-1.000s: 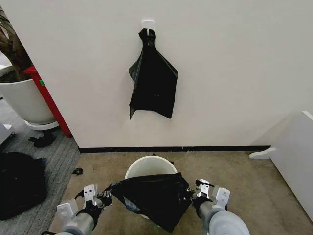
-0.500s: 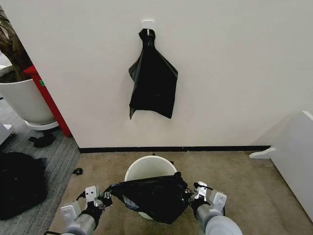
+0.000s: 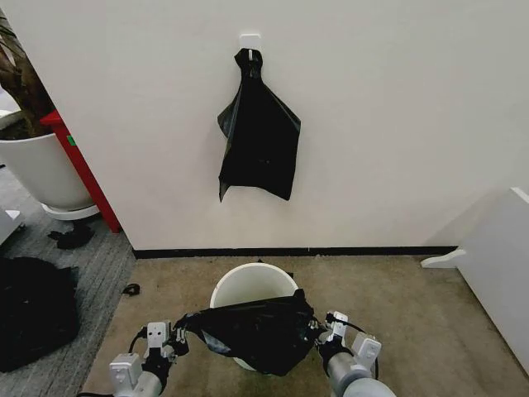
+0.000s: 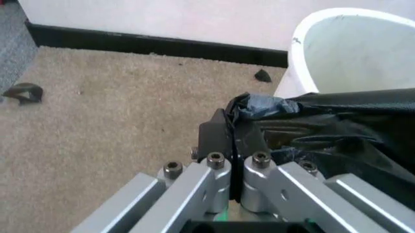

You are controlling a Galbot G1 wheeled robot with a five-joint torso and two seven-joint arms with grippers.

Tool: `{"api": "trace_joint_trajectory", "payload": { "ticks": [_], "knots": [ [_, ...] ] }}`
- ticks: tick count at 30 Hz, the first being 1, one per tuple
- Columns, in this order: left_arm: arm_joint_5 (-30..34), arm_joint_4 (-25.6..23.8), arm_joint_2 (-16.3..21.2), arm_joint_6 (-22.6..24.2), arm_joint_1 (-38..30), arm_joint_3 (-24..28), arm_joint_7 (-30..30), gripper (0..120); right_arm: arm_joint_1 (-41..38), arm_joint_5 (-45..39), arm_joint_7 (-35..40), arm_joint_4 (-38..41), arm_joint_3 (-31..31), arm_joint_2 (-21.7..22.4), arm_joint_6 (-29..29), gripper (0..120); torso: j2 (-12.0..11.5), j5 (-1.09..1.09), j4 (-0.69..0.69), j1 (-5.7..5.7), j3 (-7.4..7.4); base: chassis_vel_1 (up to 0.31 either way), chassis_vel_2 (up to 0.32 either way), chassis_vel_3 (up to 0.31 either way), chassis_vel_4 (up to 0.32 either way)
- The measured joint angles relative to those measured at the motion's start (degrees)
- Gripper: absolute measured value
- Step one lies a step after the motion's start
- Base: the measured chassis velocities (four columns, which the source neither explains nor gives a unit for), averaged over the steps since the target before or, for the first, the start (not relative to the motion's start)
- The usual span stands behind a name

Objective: Place the garbage bag over the trash bin.

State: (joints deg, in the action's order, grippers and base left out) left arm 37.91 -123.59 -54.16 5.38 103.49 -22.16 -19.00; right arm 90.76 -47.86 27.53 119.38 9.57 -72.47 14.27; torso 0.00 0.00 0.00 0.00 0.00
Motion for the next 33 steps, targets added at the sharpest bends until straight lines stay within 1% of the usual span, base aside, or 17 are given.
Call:
{"api": "trace_joint_trajectory", "payload": {
  "ticks": [6,14,18,20,27,30,33],
  "knots": [
    [-2.0,2.2,-0.5,-1.3,-1.3,1.3,0.5,0,0.1,1.0,-1.9,-1.8,0.1,-0.7,-1.6,0,0.0,0.01,0.0,0.0,0.0,0.0,0.0,0.0,0.0],
    [-3.8,4.8,-1.2,-3.5,-3.4,3.0,0.7,0,-0.5,2.0,-7.6,-5.8,0.3,-1.3,-6.9,0,0.0,0.0,0.0,0.0,0.0,0.0,0.0,0.0,0.0],
    [-3.9,5.4,-1.3,-3.6,-4.2,3.7,0.6,0,-0.7,2.4,-11.0,-7.3,0.3,-1.6,-8.7,0,0.0,-0.01,0.0,0.0,-0.01,0.0,0.0,0.0,0.0],
    [-3.9,5.4,-1.3,-3.6,-4.3,3.7,0.6,0,-0.7,2.4,-11.0,-7.3,0.3,-1.6,-8.7,0,0.0,-0.01,0.0,0.0,-0.01,0.0,0.0,0.0,0.0],
    [-4.9,6.7,-1.4,-4.6,-5.8,4.5,0.5,0,-1.8,2.2,-14.1,-9.3,0.4,-1.7,-11.5,0,0.0,0.0,0.0,0.0,-0.01,0.0,0.0,0.0,0.0],
    [-6.9,8.3,-1.4,-6.1,-7.1,5.2,0.6,0,-2.5,1.9,-16.4,-11.0,0.6,-1.7,-13.2,0,0.0,0.0,0.0,0.0,-0.01,0.0,0.0,0.0,0.0],
    [-10.5,10.7,-1.6,-8.6,-8.6,6.4,1.2,0,-3.0,2.4,-18.5,-13.2,0.8,-1.6,-14.4,0,0.0,0.01,0.0,0.0,0.0,0.0,0.0,0.0,0.0]
  ]
}}
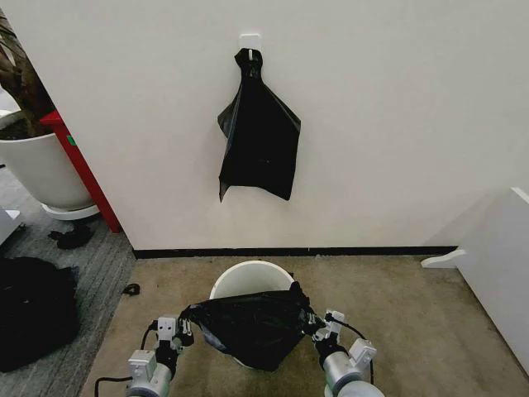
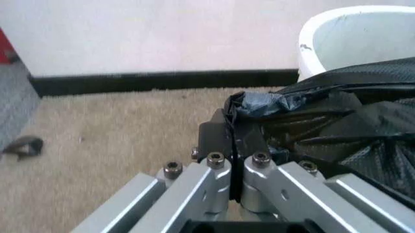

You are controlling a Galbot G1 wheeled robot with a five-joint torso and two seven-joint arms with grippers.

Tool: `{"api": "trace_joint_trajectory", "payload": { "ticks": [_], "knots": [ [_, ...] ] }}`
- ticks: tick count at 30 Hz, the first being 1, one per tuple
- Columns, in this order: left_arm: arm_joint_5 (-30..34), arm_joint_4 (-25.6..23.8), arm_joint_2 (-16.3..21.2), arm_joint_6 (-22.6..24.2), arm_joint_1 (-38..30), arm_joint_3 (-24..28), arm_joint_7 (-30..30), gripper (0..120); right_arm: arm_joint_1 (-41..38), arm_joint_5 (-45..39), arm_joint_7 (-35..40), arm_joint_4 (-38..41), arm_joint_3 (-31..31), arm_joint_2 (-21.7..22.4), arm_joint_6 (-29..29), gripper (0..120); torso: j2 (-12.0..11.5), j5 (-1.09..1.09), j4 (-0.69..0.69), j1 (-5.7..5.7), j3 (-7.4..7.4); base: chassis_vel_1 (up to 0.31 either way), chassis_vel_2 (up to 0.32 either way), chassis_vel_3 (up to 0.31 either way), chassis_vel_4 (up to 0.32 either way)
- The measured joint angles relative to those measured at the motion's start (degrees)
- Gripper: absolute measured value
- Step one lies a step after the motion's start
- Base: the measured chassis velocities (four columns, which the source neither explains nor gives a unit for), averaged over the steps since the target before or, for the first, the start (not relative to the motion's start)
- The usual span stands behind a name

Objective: Place the garbage bag over the trash bin.

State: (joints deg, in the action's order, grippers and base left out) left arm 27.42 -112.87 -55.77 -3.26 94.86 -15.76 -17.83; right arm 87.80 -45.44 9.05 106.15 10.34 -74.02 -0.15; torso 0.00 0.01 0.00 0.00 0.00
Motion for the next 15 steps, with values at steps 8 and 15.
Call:
{"api": "trace_joint_trajectory", "payload": {
  "ticks": [8,15],
  "knots": [
    [-5.9,5.3,-1.0,-4.8,-2.5,1.9,1.2,0,-1.0,0.3,-2.4,-4.0,-0.3,-0.3,-3.4,0,0.0,-0.01,0.0,0.0,0.0,0.0,0.0,0.0,0.0],
    [-10.8,11.3,-3.0,-9.0,-5.1,3.7,1.5,0,-2.2,-0.4,-4.2,-6.8,-0.6,-1.1,-6.9,0,0.0,-0.02,0.0,0.0,0.0,0.0,0.0,0.0,0.0]
  ]
}}
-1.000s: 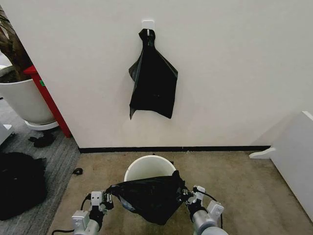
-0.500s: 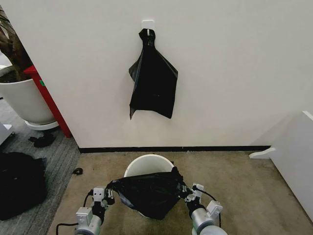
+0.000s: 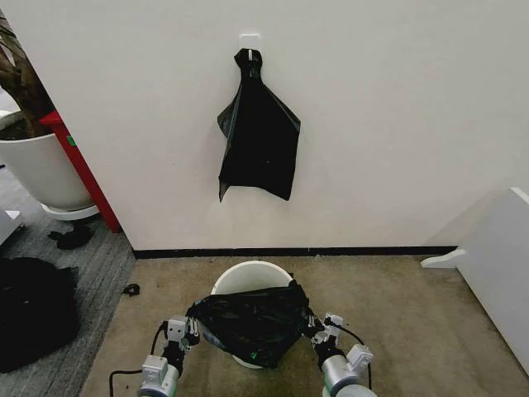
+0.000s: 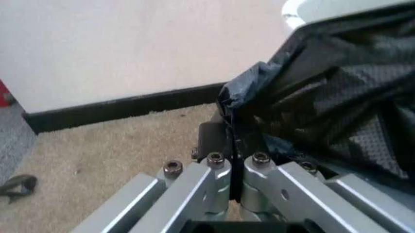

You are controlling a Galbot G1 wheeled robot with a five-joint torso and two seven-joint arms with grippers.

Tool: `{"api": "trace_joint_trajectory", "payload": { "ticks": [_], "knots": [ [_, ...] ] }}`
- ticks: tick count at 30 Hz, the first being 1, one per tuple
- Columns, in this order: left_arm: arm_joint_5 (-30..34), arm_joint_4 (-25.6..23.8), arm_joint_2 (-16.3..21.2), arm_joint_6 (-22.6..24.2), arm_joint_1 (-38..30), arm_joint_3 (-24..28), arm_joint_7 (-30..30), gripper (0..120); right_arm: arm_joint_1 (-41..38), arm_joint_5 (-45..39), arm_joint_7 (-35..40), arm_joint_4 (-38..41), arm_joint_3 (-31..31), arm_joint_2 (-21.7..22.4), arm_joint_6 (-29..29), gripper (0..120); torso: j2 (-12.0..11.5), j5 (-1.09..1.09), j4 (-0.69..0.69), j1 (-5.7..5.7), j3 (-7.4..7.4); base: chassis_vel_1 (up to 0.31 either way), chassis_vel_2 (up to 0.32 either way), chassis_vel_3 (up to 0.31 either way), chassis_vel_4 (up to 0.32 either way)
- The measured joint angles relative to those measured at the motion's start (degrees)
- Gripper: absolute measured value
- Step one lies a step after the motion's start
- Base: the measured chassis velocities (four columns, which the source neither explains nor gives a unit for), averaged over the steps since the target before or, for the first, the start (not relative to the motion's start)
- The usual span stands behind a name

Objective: Place the garbage bag over the trash bin.

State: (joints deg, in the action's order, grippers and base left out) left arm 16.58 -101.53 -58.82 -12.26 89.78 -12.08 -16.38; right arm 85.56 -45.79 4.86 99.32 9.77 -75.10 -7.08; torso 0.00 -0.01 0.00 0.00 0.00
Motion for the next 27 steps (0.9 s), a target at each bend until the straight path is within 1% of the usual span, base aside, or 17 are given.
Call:
{"api": "trace_joint_trajectory", "payload": {
  "ticks": [7,20,22,25,26,27],
  "knots": [
    [-3.6,2.7,-1.5,-1.8,-1.3,0.6,0.0,0,-1.4,0.4,-1.3,-2.4,0.0,0.0,-0.4,0,0.0,0.0,0.0,0.0,0.0,0.0,0.0,0.0,0.0],
    [-4.3,4.4,-2.3,-2.0,-1.7,-0.6,0.2,0,-3.2,3.8,-3.3,-5.7,0.2,0.8,1.2,2,0.0,0.01,0.0,0.0,0.0,0.0,0.0,0.0,0.0],
    [-4.4,4.4,-2.4,-2.0,-1.7,-0.6,0.2,0,-3.2,4.0,-3.3,-5.8,0.2,0.8,1.2,4,0.0,0.01,0.0,0.0,0.0,0.0,0.0,0.0,0.0],
    [-4.8,3.1,-2.2,-1.8,-1.2,-0.4,0.0,0,-2.7,6.1,-3.0,-4.7,0.3,1.0,1.2,17,0.0,0.01,-0.01,0.0,-0.01,0.0,0.0,0.0,0.0],
    [-5.0,2.6,-2.0,-1.8,-0.9,-0.3,-0.1,1,-2.4,6.8,-3.0,-4.3,0.4,1.2,1.3,22,0.0,0.01,-0.01,0.0,-0.01,0.0,0.0,0.0,0.0],
    [-5.2,2.2,-1.8,-1.8,-0.7,-0.2,-0.1,5,-2.1,7.4,-2.9,-4.0,0.4,1.4,1.3,24,0.0,0.01,-0.01,0.0,-0.01,0.0,0.0,0.0,0.0]
  ]
}}
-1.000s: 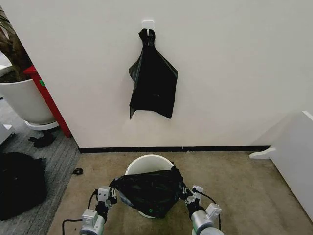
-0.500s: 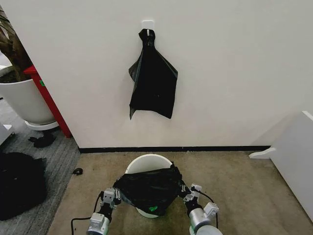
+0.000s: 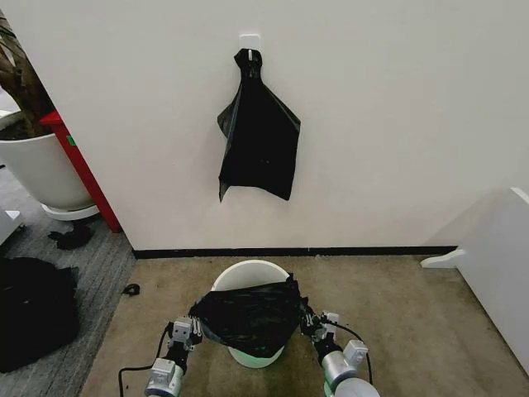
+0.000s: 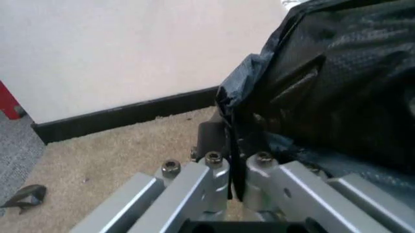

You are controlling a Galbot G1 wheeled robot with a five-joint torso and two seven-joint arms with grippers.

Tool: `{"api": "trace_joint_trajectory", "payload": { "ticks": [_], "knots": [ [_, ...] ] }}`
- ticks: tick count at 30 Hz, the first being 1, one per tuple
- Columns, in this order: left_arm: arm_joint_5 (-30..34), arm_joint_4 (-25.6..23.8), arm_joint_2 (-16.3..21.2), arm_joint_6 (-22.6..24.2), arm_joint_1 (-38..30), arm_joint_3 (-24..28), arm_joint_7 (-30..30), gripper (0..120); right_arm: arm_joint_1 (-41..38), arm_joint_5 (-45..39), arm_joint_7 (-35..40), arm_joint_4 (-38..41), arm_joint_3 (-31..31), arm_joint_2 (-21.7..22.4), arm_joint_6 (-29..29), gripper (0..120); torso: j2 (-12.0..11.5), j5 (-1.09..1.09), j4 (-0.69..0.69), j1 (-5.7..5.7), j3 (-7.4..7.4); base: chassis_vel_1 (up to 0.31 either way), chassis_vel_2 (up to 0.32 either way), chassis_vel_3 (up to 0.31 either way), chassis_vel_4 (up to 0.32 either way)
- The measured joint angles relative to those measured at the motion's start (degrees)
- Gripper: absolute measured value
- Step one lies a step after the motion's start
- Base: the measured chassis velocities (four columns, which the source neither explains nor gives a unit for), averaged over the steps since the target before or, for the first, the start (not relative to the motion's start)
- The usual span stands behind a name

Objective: Place the garbage bag over the trash bin.

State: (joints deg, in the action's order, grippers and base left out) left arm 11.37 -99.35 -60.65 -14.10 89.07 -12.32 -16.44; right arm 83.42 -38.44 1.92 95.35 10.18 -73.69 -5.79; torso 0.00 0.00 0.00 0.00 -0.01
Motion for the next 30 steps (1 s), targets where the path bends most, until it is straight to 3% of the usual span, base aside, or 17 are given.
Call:
{"api": "trace_joint_trajectory", "payload": {
  "ticks": [7,9,15,17,20,26,30],
  "knots": [
    [-0.3,-3.3,2.5,-0.9,1.8,-1.1,0.1,31,2.0,2.7,-0.2,3.2,1.1,1.3,0.4,50,0.0,-0.01,0.0,0.0,0.0,0.0,0.0,0.0,0.0],
    [-0.2,-3.6,2.8,-0.9,1.9,-1.4,0.2,32,2.1,2.8,-0.2,3.5,1.1,1.6,0.5,52,0.0,0.0,0.0,0.0,0.0,0.0,0.0,0.0,0.0],
    [0.5,-5.8,4.9,-1.2,3.0,-2.7,1.1,61,3.4,2.8,-0.4,5.8,1.8,2.4,0.9,81,0.0,0.0,0.0,0.0,0.0,0.0,0.0,0.0,0.0],
    [0.7,-6.2,5.0,-1.3,3.3,-2.9,1.4,65,3.8,2.6,-0.8,6.3,2.0,2.5,1.2,85,0.0,-0.01,0.0,0.0,0.01,0.0,0.0,0.0,0.0],
    [0.8,-6.2,5.0,-1.8,4.0,-3.4,2.4,79,4.2,2.1,-3.7,6.2,2.7,2.8,1.8,97,0.0,0.0,0.0,0.0,0.01,0.0,0.0,0.0,0.0],
    [1.5,-4.8,5.3,-3.6,4.5,-4.6,5.5,98,4.0,0.1,-9.5,5.2,4.6,2.9,4.0,100,0.0,0.0,0.0,0.0,0.01,0.0,0.0,0.0,0.0],
    [2.1,-4.2,5.8,-3.8,4.0,-4.8,6.5,100,3.0,-0.3,-9.2,4.8,4.6,3.0,4.5,100,0.0,-0.01,0.0,0.0,0.01,0.0,0.0,0.0,0.0]
  ]
}}
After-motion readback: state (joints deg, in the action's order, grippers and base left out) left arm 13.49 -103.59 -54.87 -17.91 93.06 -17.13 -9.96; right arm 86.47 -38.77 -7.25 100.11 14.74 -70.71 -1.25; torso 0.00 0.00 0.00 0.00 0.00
